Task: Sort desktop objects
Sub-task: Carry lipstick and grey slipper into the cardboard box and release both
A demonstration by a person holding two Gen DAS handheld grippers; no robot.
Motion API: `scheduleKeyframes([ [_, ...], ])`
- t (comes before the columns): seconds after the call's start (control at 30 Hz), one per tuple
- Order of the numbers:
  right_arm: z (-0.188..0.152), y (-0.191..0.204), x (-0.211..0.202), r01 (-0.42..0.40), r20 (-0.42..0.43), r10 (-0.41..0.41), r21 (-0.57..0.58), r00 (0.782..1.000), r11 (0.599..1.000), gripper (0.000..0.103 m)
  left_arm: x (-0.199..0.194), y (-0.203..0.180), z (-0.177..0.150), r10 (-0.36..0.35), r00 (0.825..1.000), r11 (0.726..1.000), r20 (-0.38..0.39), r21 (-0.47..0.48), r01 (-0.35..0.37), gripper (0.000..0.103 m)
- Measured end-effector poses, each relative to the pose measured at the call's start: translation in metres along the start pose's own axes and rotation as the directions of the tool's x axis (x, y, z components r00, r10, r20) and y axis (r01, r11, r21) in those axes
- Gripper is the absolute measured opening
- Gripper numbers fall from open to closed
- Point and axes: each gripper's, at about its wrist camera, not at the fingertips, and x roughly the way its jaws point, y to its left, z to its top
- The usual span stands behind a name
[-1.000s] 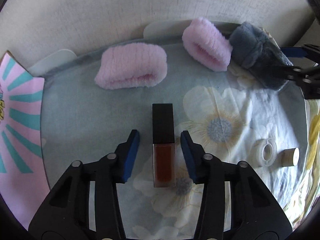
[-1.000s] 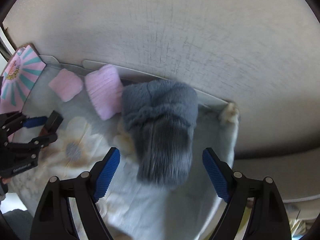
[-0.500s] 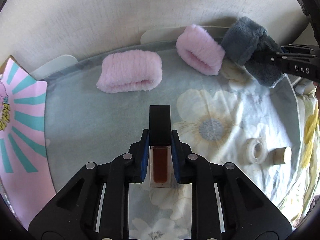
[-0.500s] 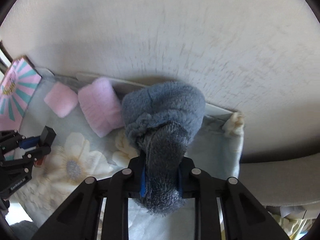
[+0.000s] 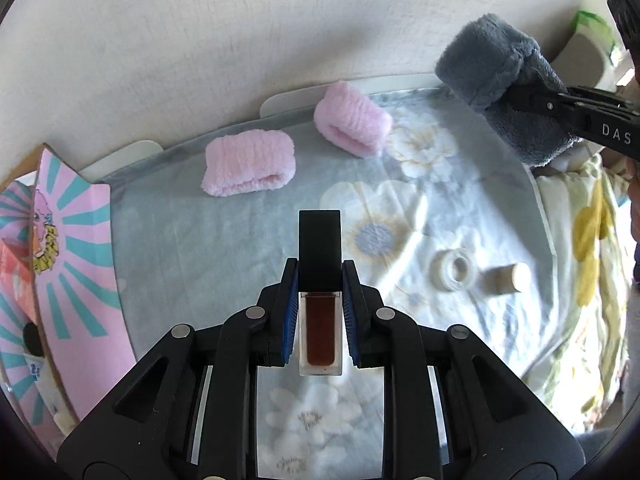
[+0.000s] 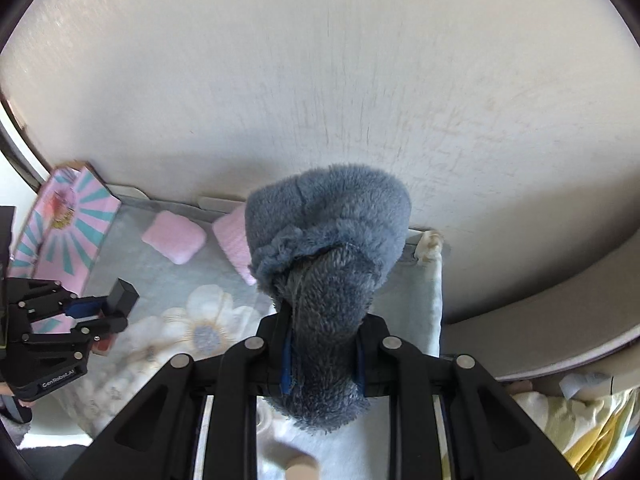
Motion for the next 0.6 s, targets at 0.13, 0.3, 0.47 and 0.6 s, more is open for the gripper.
scheduleKeyframes([
  [0.13, 0.002, 0.005, -0.021, 0.011, 0.025, -0.011, 0.009, 1.0, 1.0, 0.021, -0.015, -0.003, 0.002, -0.028, 0.999, 1.0, 0.016, 0.004, 0.028, 0.018],
  [0.3, 0.004, 0.02, -0.042, 0.01, 0.064, -0.011, 0.009, 0.998, 1.0, 0.021, -0.042, 0.008, 0.002, -0.045, 0.998, 0.999, 0.037, 0.001, 0.045, 0.018],
  [0.47, 0.013, 0.045, -0.054, -0.002, 0.103, 0.006, -0.037, 0.995, 0.999, 0.021, -0.063, 0.023, 0.001, -0.026, 0.997, 0.999, 0.069, -0.019, 0.027, 0.018],
  [0.6, 0.024, 0.064, -0.062, -0.025, 0.132, 0.034, -0.073, 0.991, 0.997, 0.021, -0.08, 0.039, -0.001, -0.007, 0.996, 0.999, 0.087, -0.036, 0.01, 0.018],
])
